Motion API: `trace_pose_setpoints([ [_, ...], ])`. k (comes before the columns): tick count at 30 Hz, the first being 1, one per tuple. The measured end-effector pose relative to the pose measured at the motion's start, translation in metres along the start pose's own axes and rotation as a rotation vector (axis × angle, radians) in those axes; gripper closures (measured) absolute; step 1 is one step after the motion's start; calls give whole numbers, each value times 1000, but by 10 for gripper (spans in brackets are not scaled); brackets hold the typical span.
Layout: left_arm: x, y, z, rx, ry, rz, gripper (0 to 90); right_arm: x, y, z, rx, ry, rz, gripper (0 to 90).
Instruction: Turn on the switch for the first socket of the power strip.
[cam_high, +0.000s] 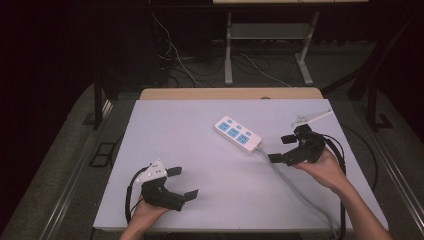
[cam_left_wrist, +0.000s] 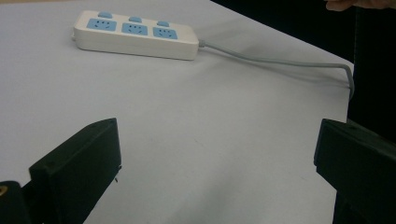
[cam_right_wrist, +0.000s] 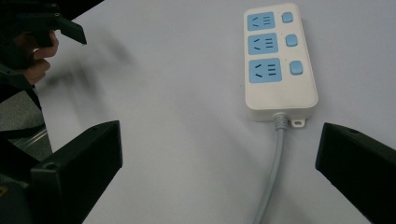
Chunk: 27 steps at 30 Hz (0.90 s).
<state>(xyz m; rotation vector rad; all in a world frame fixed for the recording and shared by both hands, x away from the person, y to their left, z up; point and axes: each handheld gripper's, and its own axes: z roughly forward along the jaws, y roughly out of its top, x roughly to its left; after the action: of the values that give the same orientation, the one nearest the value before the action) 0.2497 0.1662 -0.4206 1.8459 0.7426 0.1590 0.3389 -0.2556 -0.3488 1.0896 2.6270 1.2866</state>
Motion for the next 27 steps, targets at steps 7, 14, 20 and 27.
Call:
trace_pose_setpoints([
  [7, 1, 0, -1, -5, 3, -1, 0, -3, 9, 4, 18, 3, -16, 1],
  [14, 1, 0, 0, -3, 3, 0, 0, -8, 19, 10, 32, 1, -22, 1],
  [20, 1, 0, -1, -4, 3, 0, 0, -9, 28, 17, 47, 4, -33, 1],
  [27, 1, 0, 0, 2, 1, 1, 0, -13, 42, 23, 47, 11, -44, 1],
])
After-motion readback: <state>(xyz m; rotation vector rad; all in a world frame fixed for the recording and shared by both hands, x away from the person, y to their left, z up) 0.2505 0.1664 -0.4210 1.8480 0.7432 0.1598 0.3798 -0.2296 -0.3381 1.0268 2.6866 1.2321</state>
